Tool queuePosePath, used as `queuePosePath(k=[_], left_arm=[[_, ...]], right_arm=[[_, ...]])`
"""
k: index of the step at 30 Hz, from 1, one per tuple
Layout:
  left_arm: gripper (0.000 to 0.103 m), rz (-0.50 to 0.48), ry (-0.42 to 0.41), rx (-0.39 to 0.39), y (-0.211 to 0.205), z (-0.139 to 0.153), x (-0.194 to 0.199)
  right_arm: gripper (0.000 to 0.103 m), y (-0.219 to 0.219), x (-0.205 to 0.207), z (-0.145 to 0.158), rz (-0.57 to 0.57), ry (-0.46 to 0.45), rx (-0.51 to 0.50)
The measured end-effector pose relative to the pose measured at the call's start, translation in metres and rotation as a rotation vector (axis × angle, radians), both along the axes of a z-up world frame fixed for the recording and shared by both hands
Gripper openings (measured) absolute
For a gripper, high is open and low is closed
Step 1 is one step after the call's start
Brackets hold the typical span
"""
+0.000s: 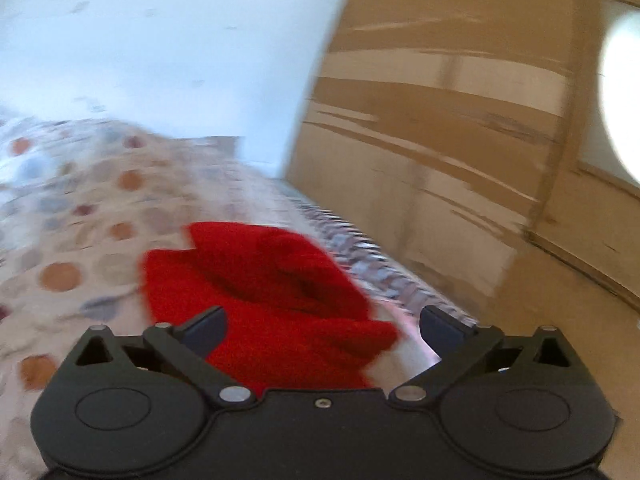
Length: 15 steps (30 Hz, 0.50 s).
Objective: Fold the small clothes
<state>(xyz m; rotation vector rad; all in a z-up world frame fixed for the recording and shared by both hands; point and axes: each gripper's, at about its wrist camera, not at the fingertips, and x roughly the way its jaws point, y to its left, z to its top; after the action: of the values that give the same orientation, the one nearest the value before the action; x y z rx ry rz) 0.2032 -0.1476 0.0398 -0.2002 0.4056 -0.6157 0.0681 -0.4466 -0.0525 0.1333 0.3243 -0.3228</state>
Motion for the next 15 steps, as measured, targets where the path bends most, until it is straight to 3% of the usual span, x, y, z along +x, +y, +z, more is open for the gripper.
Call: queuePosePath(k=[5,10,15], left_arm=[[0.102,0.198,0.133,-0.007,0.023,-0.02,0.021],[0.102,0.215,0.248,-0.053,0.036,-0.042,0.033],[0.102,0.19,0.301,-0.079,0.039,-0.059,0.033]], right_arm=[[0.103,0.001,0.013,0.027,0.01,-0.099,0.022],[0.103,0.002,0.046,0.073,0.113,-0.206,0.048],[0.103,0.014,0.096,0.106,0.32,-0.183,0.122]])
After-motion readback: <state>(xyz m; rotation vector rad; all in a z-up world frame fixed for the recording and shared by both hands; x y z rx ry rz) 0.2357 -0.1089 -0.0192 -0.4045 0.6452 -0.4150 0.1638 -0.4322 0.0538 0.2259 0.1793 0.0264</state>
